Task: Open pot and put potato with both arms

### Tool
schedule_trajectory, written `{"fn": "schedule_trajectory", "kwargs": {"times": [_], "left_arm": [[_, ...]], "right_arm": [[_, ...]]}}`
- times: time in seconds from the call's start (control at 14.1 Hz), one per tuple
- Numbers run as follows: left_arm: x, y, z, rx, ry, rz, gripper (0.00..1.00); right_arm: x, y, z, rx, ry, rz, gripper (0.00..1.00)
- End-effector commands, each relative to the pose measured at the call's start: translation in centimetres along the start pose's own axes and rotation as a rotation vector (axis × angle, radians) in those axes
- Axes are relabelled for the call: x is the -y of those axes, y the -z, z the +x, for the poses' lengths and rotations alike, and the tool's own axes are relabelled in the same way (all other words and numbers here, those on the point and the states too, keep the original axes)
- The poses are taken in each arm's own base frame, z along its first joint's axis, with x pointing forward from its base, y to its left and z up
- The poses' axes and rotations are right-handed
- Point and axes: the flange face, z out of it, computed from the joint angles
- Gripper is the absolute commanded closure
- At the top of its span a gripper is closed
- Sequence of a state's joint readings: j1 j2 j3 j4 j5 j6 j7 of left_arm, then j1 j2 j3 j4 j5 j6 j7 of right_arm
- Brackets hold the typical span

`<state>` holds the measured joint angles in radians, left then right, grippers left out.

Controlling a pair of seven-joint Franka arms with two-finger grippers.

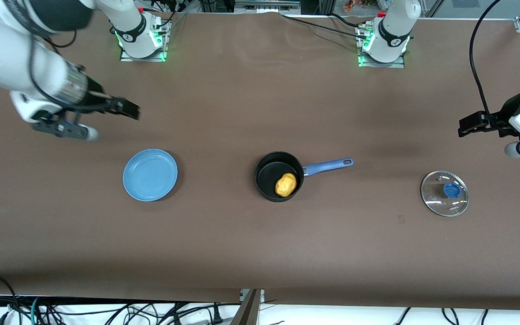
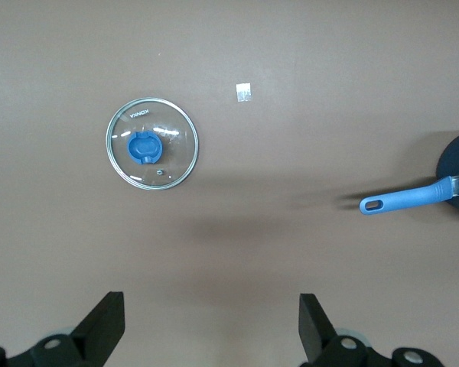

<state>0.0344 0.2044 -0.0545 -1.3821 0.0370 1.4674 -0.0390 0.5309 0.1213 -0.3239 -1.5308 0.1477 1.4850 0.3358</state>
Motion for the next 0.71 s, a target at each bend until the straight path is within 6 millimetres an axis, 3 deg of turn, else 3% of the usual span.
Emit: {"fn": "schedule_trajectory", "kwargs": {"times": [0.0,0.14,0.28,0.64], "left_arm": [[0.1,0.6,0.1,0.002,0.005,-0.01,0.0],[0.0,0.5,0.2,0.004,0.004,-0.01,0.0],[0.2,0.5,0.2,0.004,0.007,-0.01,0.0],[0.2,0.5,0.2,0.004,0.007,-0.01,0.0]], "right_arm": [[-3.9,2.1,-1.9,-0.033,0.163,-0.049,0.0],[-7.6,3.3,-1.1,-0.054,0.275,-0.045,0.0],[-9.6,4.0,-0.7,-0.071,0.359,-0.071,0.0],[-9.1,5.1,-0.7,-0.095,0.353,-0.119,0.0]]}}
